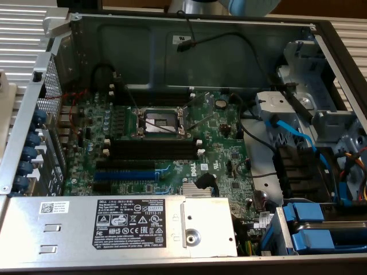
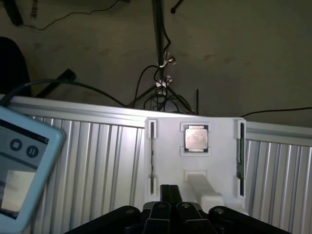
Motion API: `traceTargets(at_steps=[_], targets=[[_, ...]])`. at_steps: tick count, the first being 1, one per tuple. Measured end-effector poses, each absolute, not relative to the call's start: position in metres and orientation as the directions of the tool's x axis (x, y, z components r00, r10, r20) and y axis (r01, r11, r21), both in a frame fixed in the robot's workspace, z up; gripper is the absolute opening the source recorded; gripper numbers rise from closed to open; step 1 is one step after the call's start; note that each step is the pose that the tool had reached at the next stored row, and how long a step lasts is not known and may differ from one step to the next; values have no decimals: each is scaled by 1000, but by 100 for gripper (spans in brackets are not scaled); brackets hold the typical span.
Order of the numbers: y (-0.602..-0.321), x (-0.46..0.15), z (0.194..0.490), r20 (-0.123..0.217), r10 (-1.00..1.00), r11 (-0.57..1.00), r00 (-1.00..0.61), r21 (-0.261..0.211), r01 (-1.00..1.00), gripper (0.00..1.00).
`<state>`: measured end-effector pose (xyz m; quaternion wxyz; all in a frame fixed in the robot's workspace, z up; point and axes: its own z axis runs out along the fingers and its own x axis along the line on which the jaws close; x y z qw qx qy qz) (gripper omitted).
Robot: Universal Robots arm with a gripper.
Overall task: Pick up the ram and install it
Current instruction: 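Pick up the ram and move it above insertion slot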
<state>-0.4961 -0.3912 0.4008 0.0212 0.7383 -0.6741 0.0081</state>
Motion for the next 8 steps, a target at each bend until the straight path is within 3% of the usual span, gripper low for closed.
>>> traceTargets(at_steps=[8], targets=[[-393,-497,387,41,-995,-95,95,20,-995,11]])
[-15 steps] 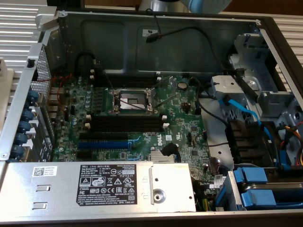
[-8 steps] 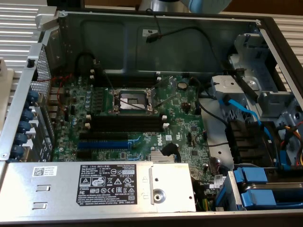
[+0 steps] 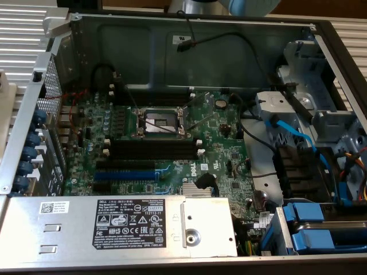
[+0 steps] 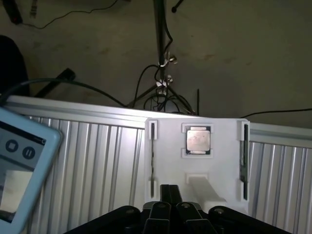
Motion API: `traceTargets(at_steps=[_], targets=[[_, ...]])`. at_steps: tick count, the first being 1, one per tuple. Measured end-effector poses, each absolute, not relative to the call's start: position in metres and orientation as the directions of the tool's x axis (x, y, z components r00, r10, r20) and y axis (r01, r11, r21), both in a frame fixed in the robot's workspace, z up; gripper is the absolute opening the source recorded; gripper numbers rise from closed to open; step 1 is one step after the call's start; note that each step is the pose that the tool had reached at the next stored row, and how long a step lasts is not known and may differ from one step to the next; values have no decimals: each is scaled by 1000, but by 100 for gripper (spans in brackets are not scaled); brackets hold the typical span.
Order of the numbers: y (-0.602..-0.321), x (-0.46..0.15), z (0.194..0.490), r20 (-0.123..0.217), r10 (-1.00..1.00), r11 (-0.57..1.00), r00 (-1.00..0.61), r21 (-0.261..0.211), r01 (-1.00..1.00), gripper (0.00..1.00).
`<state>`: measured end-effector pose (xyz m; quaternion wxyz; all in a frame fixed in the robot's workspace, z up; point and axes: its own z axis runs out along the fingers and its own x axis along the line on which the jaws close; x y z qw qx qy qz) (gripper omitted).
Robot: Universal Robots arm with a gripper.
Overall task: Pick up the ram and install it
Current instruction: 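Pick up the ram and move it above insertion slot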
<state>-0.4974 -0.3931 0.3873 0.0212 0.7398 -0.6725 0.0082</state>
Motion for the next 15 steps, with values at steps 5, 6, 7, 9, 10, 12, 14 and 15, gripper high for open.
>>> traceTargets(at_steps=[5,6,7,9,10,12,14,15], targets=[[-394,-497,378,41,-994,-98,98,20,-995,11],[-394,-498,376,41,-994,-98,99,20,-995,11],[-394,-498,375,41,-994,-99,99,21,-995,11],[-395,-498,371,41,-994,-100,101,20,-995,11],[-395,-498,369,41,-994,-101,102,20,-995,11],[-396,-498,365,41,-994,-103,104,20,-994,11],[-396,-499,362,41,-994,-105,106,20,-994,11],[-396,-499,360,41,-993,-106,107,20,-994,11]])
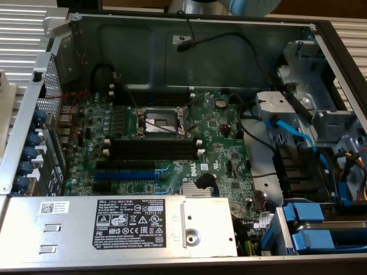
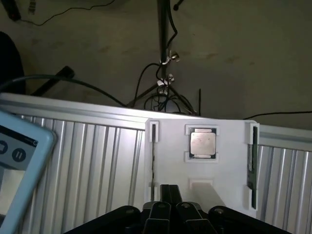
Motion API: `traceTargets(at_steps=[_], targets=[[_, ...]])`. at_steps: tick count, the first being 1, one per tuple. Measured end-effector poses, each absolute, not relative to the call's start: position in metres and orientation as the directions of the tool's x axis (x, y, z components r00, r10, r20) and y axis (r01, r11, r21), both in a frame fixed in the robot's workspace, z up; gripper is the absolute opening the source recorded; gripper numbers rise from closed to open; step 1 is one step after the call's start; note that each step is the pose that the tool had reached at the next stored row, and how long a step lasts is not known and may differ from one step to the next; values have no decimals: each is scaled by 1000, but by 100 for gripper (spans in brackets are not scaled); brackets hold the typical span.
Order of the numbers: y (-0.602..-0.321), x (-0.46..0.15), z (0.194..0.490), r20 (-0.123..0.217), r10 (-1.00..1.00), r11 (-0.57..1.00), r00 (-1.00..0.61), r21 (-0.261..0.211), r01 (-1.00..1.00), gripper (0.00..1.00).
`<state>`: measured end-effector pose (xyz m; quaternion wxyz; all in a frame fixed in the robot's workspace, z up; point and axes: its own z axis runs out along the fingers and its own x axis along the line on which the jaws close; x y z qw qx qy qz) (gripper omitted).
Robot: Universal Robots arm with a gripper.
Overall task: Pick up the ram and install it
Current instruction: 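Pick up the ram and move it above insertion slot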
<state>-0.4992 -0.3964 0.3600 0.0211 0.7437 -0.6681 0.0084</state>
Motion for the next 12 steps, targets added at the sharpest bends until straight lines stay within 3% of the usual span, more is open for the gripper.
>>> traceTargets(at_steps=[12], targets=[[-399,-507,347,44,-989,-143,142,-8,-990,11]])
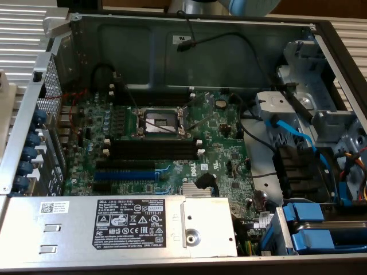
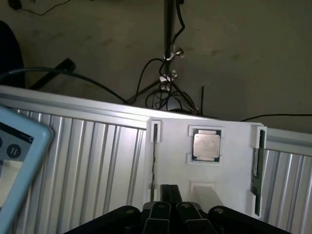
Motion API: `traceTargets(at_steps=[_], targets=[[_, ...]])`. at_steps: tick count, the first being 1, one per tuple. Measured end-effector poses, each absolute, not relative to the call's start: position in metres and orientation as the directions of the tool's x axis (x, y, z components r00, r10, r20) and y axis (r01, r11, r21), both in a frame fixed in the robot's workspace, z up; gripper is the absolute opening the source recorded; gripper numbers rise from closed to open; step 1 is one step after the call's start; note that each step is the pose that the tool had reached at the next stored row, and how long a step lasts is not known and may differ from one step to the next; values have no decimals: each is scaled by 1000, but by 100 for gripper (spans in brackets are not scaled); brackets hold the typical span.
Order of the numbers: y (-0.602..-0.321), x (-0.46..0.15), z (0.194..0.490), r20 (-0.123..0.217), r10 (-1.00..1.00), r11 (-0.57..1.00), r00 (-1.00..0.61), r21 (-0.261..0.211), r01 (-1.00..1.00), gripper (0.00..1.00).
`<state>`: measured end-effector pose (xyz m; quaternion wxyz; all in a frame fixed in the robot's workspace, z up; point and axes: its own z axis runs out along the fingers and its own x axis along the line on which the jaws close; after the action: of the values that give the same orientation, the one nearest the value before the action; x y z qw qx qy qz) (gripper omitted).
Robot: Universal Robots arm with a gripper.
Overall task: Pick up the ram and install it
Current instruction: 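Pick up the ram and move it above insertion slot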
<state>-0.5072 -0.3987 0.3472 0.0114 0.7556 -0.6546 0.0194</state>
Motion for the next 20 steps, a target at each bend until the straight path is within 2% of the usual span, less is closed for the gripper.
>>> traceTargets(at_steps=[10,20], targets=[[-402,-506,332,46,-983,-180,179,-21,-983,11],[-403,-506,302,49,-981,-189,187,-37,-981,11]])
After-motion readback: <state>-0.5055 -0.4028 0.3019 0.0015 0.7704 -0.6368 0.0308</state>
